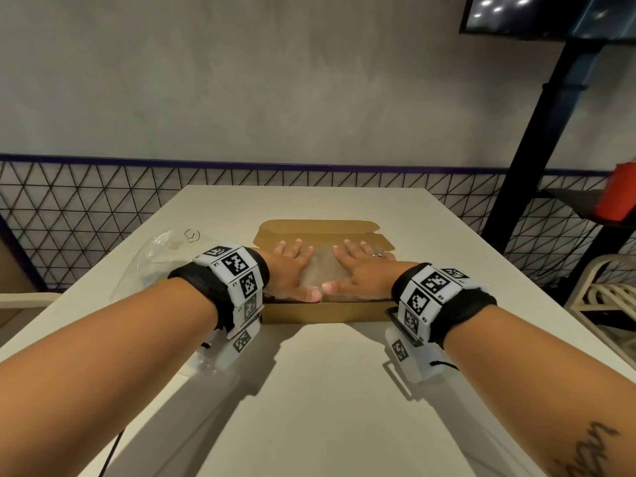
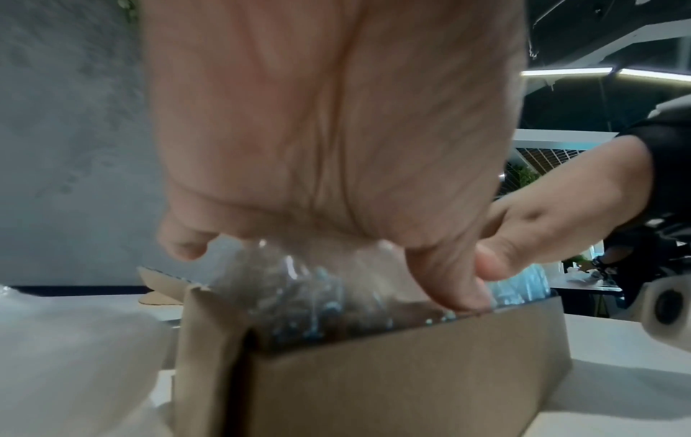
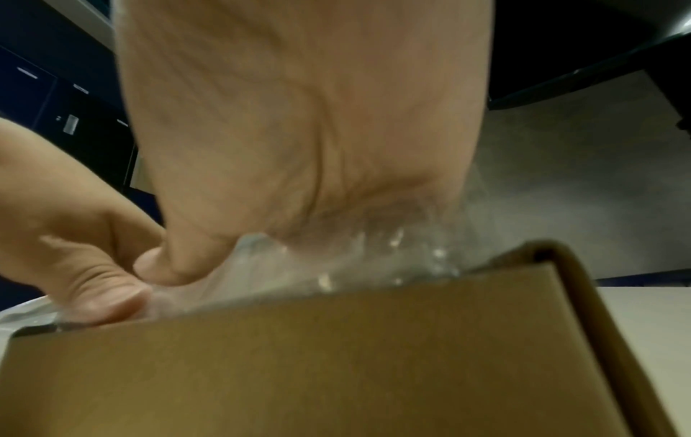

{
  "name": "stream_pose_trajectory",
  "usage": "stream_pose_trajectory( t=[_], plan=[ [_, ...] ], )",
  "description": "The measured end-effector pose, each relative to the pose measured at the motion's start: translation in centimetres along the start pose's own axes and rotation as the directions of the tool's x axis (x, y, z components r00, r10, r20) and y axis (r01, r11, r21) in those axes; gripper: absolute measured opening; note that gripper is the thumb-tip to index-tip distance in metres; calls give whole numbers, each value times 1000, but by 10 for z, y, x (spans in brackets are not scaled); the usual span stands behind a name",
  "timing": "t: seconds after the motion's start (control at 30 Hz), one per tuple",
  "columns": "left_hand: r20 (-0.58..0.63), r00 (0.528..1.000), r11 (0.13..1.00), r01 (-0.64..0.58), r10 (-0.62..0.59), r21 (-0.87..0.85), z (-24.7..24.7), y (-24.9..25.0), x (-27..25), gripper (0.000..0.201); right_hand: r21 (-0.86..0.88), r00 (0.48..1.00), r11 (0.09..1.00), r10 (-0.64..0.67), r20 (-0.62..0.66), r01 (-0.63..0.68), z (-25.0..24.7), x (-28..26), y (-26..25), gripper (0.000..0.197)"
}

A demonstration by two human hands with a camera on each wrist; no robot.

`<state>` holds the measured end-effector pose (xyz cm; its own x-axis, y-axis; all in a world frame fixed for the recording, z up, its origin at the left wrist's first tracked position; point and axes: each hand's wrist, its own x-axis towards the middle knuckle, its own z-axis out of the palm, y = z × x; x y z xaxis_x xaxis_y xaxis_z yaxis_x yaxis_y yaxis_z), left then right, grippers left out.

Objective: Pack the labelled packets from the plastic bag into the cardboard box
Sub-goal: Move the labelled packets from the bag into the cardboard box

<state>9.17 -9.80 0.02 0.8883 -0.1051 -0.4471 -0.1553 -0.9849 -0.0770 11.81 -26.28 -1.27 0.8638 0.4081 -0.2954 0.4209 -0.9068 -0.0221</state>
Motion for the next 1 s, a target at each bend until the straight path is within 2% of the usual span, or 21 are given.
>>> stream_pose_trajectory(
  t=[0.13,0.37,0.57,0.7,0.83,0.93,1.0],
  plan=[
    [-29,1000,1000,5,-4,10,2,2,3,90,37,999,999,23,-47,-21,3,5,0,83],
    [-79,997,1000,17,-16,11,6,0,9,94,40,997,999,22,-75,-19,2,8,-1,85],
    [-119,993,995,-13,1,-103,9,0,5,78,41,995,999,18,-96,-15,3,6,-1,83],
    [-160,987,977,-63,31,-204,4,-8,-10,68,48,999,999,5,-50,-3,-2,-2,3,95],
    [-300,954,951,-93,0,-294,-6,-27,-26,65,13,999,1000,0,-48,1,-3,-9,6,91],
    [-408,908,919,-79,-93,-387,-12,-48,-37,56,33,999,999,4,-48,-3,-3,-10,9,91],
    [-422,891,895,-44,-165,-444,-11,-65,-40,52,33,998,999,15,-64,-12,-3,-10,12,93]
  ],
)
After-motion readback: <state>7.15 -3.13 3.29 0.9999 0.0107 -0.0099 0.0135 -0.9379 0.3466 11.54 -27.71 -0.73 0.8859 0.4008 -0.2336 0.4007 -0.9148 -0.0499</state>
